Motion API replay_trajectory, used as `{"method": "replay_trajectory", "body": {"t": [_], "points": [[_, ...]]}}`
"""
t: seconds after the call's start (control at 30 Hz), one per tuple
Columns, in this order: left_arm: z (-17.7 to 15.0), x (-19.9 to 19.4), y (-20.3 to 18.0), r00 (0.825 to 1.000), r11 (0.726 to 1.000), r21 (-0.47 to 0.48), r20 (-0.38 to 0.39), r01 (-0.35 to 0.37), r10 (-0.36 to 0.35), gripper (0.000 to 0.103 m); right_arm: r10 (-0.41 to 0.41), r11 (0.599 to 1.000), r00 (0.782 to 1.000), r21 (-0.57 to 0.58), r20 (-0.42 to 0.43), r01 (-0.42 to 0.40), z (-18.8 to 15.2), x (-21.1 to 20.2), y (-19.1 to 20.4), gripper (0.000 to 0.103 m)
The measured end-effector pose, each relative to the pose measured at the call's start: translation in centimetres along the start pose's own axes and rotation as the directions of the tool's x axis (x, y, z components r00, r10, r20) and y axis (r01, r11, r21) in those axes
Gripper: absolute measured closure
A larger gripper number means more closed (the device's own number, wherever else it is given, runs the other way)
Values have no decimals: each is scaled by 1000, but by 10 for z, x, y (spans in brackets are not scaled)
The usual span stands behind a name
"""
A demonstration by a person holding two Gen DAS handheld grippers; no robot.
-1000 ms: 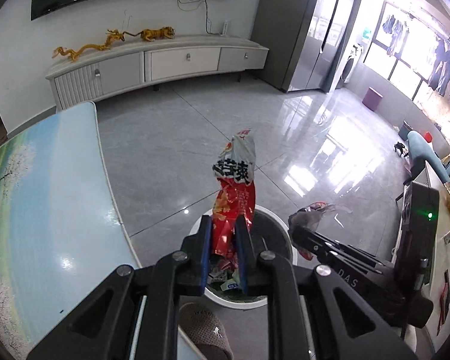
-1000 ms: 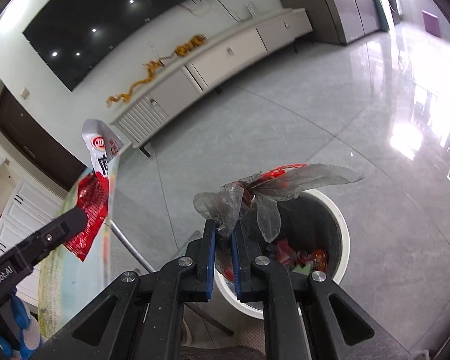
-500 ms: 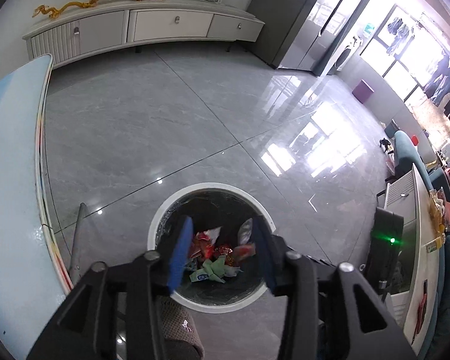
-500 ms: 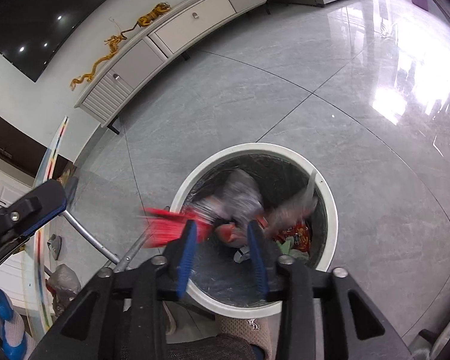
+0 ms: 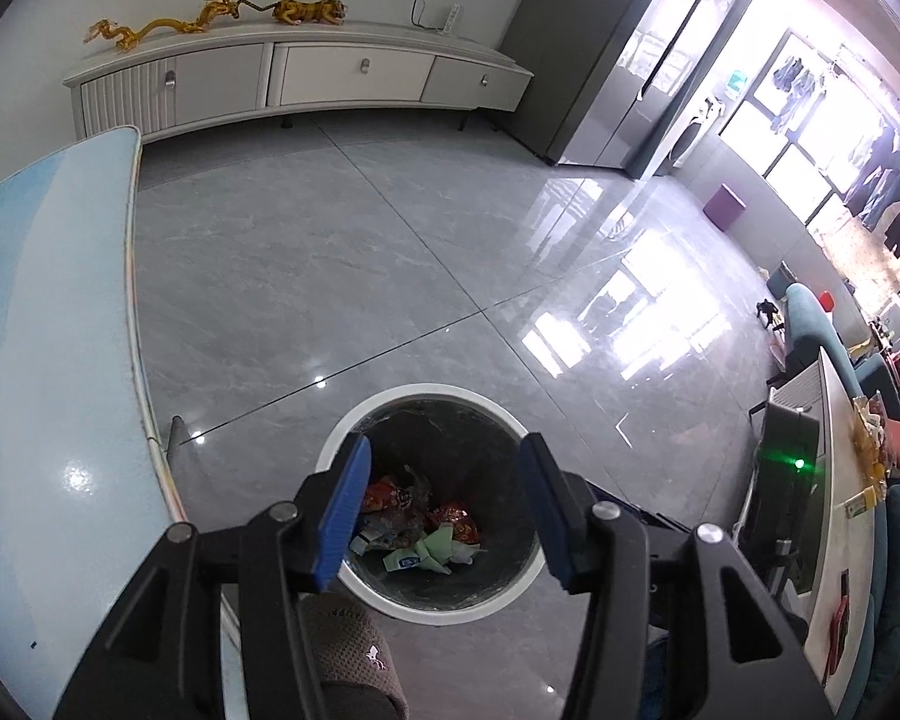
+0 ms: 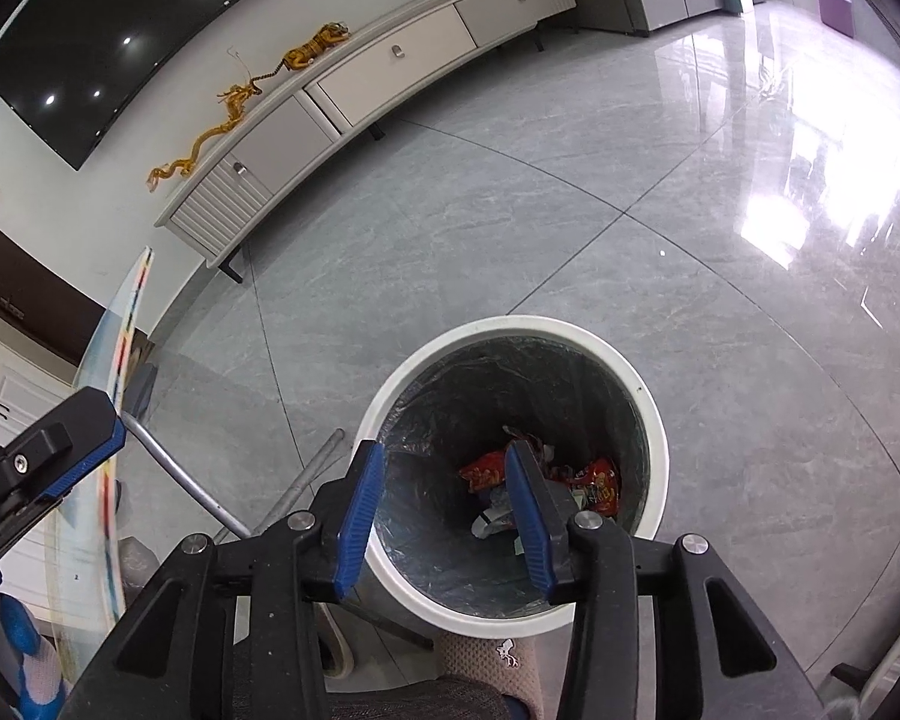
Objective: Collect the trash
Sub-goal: 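Open both grippers over the bin to drop the bags, then move both open grippers back to the remaining items on the table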
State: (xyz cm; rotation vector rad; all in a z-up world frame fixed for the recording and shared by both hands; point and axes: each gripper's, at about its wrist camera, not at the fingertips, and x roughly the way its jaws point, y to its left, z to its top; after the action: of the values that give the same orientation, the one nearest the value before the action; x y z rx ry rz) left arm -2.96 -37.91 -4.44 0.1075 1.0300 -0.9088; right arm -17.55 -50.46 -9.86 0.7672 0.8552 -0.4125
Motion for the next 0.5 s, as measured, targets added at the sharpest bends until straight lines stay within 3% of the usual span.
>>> {"method": "replay_trajectory", "body": {"t": [0.5], "points": [[-8, -71, 17, 990, 999, -11, 131, -53, 54, 53, 64, 994, 991, -94, 116, -53, 3, -55, 52, 62]]}}
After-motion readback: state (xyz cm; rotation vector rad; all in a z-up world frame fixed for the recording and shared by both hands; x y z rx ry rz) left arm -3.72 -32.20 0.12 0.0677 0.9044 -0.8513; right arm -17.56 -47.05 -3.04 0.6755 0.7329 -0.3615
